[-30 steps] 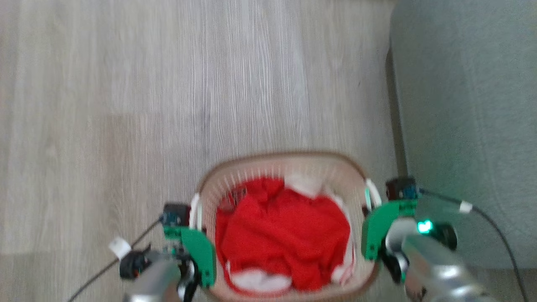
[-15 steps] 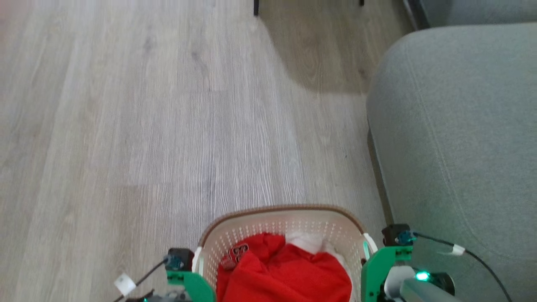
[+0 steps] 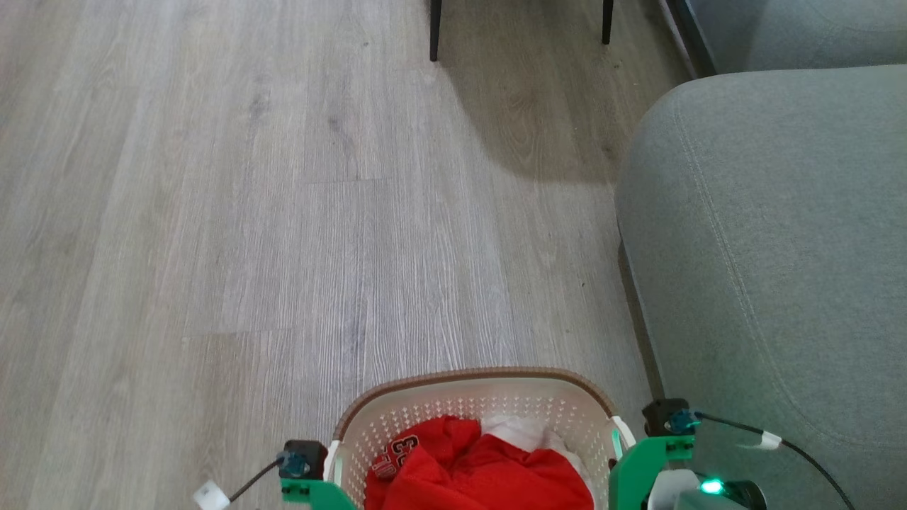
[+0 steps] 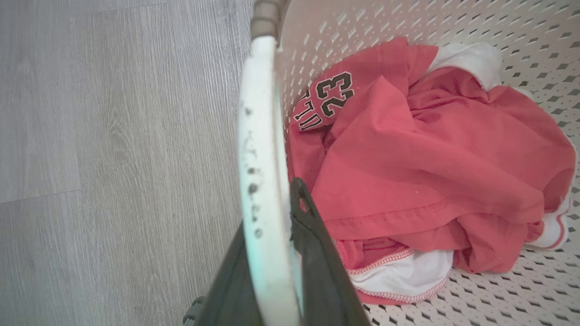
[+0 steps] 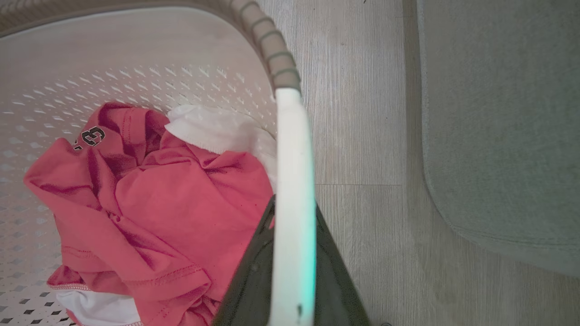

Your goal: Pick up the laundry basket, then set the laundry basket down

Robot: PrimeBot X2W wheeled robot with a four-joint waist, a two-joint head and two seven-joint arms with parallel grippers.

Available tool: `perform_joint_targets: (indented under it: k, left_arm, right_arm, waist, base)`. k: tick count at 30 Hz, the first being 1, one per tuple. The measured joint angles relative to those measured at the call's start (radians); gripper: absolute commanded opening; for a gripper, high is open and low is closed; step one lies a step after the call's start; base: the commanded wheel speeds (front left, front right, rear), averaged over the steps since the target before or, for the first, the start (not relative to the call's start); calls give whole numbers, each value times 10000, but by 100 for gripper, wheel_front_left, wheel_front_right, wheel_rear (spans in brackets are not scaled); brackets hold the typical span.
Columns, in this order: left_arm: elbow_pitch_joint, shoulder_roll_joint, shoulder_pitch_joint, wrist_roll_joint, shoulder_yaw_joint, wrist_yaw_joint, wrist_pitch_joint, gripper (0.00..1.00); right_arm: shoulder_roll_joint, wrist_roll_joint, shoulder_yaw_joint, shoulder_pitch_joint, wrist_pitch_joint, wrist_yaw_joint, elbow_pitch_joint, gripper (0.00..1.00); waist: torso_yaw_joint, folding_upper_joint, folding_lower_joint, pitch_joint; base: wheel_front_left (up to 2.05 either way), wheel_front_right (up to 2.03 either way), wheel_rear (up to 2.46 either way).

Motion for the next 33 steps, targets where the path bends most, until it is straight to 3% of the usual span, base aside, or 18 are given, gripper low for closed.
perform_joint_targets:
  k: [33]
  left_arm:
    - [180, 12, -25, -671, -648, 6, -174, 0]
  right_arm:
    - [-2, 1304, 1417, -191, -387, 0, 203, 0]
  waist:
    - [-51, 0, 2, 106]
  base:
    - [0, 0, 0]
